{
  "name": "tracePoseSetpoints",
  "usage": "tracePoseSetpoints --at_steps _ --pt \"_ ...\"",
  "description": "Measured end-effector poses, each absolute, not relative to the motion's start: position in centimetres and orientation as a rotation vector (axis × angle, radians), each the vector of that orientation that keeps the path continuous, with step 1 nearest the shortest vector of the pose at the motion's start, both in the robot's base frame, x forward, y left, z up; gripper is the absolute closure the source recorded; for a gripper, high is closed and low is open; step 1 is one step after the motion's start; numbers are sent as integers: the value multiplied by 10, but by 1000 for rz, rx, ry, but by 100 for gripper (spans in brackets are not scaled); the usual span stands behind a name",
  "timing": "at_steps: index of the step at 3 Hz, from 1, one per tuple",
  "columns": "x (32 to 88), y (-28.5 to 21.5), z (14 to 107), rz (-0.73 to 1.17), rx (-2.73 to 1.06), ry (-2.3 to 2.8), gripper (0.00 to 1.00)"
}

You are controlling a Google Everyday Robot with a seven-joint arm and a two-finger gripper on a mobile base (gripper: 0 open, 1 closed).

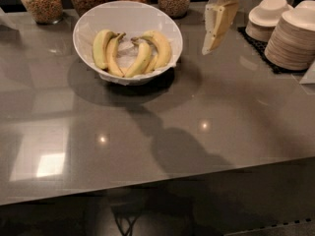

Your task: Pick banana from white bowl

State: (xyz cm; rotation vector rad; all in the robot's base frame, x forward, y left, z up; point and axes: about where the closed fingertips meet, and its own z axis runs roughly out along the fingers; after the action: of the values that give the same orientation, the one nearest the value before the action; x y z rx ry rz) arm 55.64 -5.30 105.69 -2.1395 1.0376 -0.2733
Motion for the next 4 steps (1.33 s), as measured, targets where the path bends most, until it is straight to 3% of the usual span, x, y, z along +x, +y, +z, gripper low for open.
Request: tracePoseSetpoints --at_steps 2,4 --pt "560 -40 1059 -320 -2189 915 0" --pt "597 29 1050 -356 -2290 517 0"
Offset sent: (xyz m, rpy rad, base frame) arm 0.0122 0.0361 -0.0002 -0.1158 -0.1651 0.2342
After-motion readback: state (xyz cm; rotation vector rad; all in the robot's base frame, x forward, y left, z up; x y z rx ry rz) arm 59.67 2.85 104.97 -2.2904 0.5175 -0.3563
